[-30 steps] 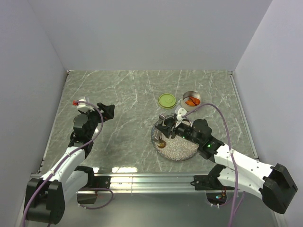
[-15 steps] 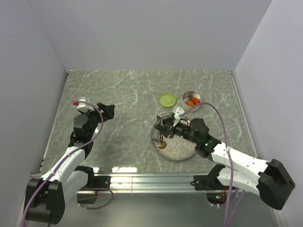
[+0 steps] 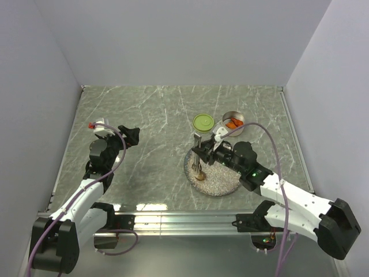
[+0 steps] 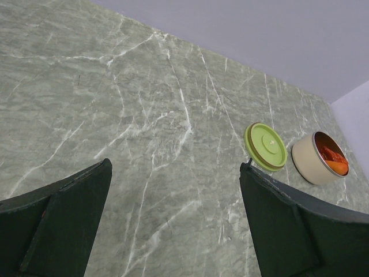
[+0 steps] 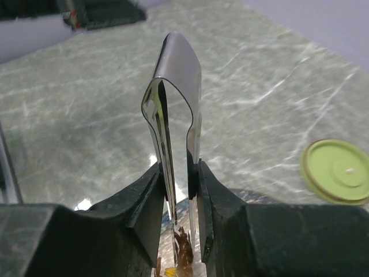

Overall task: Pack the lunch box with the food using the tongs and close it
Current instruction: Pick up the food using the clamp, then place the food into the lunch box, then put down the clamp

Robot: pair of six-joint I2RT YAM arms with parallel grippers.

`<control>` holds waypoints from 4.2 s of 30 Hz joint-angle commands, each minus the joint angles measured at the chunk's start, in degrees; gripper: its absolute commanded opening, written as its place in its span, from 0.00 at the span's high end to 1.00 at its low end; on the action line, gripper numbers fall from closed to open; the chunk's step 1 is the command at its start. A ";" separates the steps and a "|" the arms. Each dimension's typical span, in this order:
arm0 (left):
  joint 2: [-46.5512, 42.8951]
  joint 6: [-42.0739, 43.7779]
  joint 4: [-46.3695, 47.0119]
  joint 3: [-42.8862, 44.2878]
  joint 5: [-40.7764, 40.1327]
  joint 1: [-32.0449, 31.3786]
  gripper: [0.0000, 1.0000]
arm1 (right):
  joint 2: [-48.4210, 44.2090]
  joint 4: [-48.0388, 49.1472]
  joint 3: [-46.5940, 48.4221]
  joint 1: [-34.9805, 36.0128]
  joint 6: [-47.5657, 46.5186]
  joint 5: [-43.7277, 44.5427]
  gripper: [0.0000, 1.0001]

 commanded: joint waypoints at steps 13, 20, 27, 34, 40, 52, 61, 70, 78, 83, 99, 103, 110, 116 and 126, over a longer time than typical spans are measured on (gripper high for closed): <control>-0.15 0.59 3.15 0.46 1.15 -0.23 0.01 | 11.28 3.26 21.23 -19.00 -1.64 17.00 0.81; 0.20 0.60 3.24 0.64 0.89 -0.23 0.01 | 23.22 8.99 26.94 -27.53 0.82 15.08 0.81; 0.99 0.68 3.68 0.73 0.80 -0.23 0.01 | 26.14 6.27 31.95 -32.02 2.30 14.46 0.81; 1.43 0.77 4.03 0.73 1.06 -0.23 0.01 | 27.81 5.74 33.18 -33.43 4.42 16.12 0.80; 1.17 0.68 3.95 0.64 0.89 -0.23 0.00 | 31.50 0.12 37.13 -33.34 5.48 18.84 0.81; 1.08 0.68 3.86 0.64 0.97 -0.23 0.01 | 36.34 -11.05 43.82 -33.34 7.15 27.29 0.79; 1.17 0.68 3.77 0.64 0.89 -0.23 0.01 | 35.46 -10.70 43.38 -33.43 7.23 26.50 0.58; 1.25 0.60 3.77 0.73 0.89 -0.23 0.01 | 32.21 -8.33 42.24 -33.43 7.50 25.53 0.55; 1.43 0.68 3.86 0.73 0.80 -0.23 0.01 | 26.41 -3.76 37.94 -33.43 8.03 25.97 0.56; 1.34 0.68 3.68 0.81 0.89 -0.14 0.00 | 21.32 -5.68 36.26 -33.34 6.62 27.11 0.57; -0.33 0.42 3.16 0.46 1.77 -0.23 0.01 | -8.48 -40.90 22.11 -33.52 7.23 36.70 0.58; -0.50 0.51 3.07 0.55 1.85 -0.14 0.01 | -9.02 -47.51 22.02 -33.43 8.02 35.38 0.57; -0.77 0.60 3.15 0.46 1.33 -0.23 0.01 | -1.20 -48.05 20.00 -36.41 8.82 31.25 0.57; -0.33 0.68 3.07 0.64 1.24 -0.14 0.00 | 4.69 -46.56 19.56 -41.51 8.99 26.06 0.57; -1.21 0.77 2.80 0.46 0.97 -0.14 0.01 | 20.32 -39.79 19.73 -46.61 9.26 19.47 0.55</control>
